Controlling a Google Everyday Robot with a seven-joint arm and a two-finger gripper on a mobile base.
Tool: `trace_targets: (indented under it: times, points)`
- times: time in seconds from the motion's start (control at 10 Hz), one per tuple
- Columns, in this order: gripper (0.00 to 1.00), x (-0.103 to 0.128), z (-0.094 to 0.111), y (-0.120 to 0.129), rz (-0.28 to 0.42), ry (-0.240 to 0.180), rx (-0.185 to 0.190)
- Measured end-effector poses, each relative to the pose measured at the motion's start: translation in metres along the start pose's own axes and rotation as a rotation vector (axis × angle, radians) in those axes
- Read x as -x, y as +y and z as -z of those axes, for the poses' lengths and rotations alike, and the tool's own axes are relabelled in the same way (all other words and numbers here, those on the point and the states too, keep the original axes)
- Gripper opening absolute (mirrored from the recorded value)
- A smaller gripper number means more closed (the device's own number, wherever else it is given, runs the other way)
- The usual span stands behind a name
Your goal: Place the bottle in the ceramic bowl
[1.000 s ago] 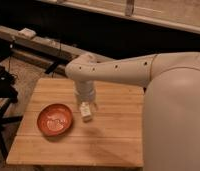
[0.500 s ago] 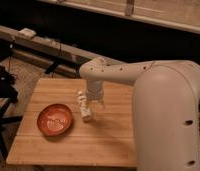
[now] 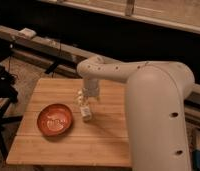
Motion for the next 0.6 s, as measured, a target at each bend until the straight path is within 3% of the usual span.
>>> trace_targets:
  times: [0.6]
  points:
    - [0.65,0.023,-0.038,0.019,0.064,0.066,-0.005]
